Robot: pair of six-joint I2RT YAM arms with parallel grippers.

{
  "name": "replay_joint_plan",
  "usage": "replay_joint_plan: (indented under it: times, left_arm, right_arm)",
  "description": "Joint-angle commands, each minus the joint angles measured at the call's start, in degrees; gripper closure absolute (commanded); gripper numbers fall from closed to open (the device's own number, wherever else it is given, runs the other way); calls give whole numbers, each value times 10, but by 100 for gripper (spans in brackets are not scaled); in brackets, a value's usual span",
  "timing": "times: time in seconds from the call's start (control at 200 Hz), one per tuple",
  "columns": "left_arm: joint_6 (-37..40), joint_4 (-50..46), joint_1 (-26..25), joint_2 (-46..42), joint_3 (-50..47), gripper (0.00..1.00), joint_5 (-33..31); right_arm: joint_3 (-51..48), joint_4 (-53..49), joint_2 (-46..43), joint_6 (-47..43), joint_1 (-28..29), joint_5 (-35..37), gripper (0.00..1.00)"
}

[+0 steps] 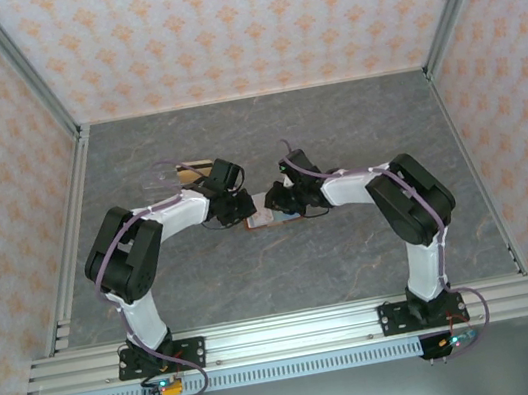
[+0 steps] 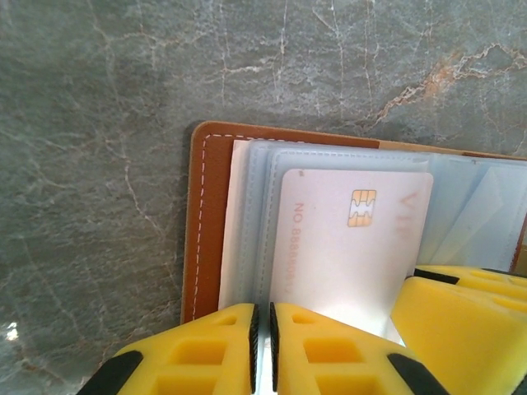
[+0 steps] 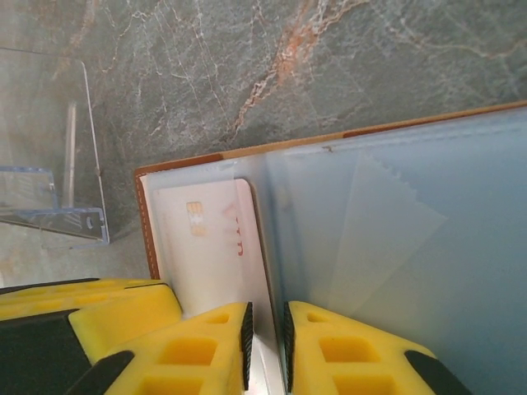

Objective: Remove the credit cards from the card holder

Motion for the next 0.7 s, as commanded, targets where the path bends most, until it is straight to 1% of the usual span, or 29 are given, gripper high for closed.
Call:
replay_joint_plan:
  times: [0.0, 0.16, 0.31, 0.5, 0.696]
  left_arm:
    - [5, 1, -7, 18, 7, 87, 16]
    - [5, -8, -7, 16, 7, 87, 6]
    - [10, -20, -7, 8, 8, 86, -4]
    - [16, -27, -7, -8, 8, 84, -4]
    - [20, -35, -7, -20, 7, 84, -9]
  right_arm:
    - [-13, 56, -8, 8, 0, -41, 81]
    - [-24, 73, -17, 2, -1, -54, 86]
    - [-26, 64, -29, -20, -1, -51, 96]
    - [-20, 33, -42, -50, -1, -37, 100]
    - [-23, 14, -55, -65, -1, -15, 100]
